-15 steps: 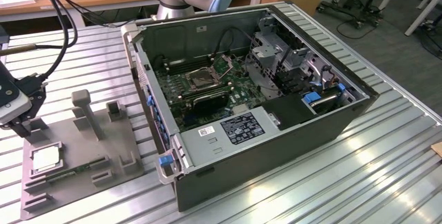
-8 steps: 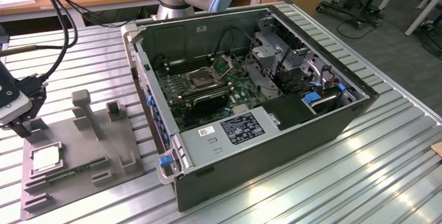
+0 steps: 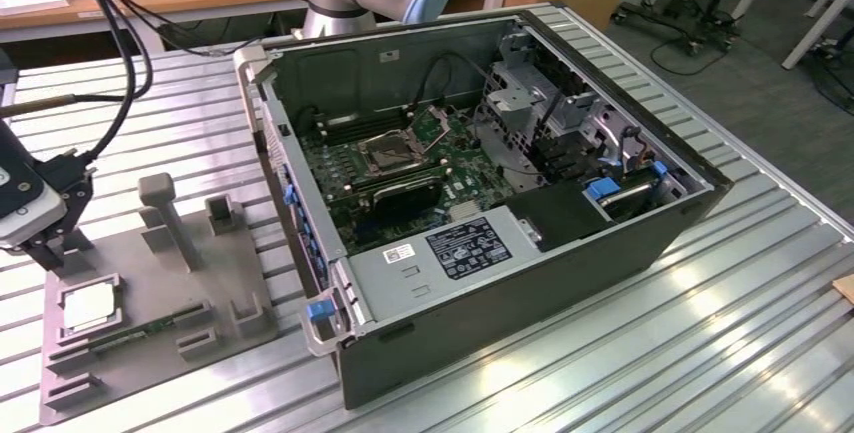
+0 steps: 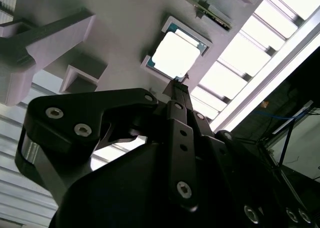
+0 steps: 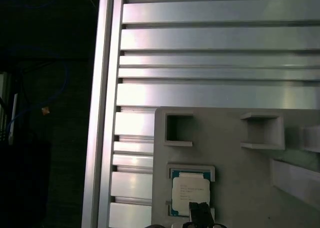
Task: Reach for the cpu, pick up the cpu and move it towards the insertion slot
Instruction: 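Pick up the cpu and move it towards the insertion slot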
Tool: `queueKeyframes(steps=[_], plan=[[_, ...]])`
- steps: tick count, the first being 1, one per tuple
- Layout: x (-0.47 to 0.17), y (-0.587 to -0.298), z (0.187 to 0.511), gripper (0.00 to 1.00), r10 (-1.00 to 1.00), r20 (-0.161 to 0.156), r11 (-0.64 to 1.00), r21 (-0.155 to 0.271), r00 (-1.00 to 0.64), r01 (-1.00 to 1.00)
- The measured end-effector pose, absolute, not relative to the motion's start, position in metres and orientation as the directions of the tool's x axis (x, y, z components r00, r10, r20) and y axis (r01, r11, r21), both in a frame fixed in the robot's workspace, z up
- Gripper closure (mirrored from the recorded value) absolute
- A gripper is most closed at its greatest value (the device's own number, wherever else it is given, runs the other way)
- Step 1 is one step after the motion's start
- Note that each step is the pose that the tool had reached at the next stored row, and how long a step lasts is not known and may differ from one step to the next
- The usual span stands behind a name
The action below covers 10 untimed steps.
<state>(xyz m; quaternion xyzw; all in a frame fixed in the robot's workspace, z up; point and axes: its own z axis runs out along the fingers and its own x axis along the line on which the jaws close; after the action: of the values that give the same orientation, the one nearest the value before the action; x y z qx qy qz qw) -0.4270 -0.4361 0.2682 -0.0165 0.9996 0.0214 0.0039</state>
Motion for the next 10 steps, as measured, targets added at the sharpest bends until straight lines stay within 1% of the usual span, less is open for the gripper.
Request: queueKeyframes(steps=[10], plan=[[-0.427,-0.4361,0.2637,0.89,-0.033,-0.009,0.999,0.043,-0.999,-0.033]])
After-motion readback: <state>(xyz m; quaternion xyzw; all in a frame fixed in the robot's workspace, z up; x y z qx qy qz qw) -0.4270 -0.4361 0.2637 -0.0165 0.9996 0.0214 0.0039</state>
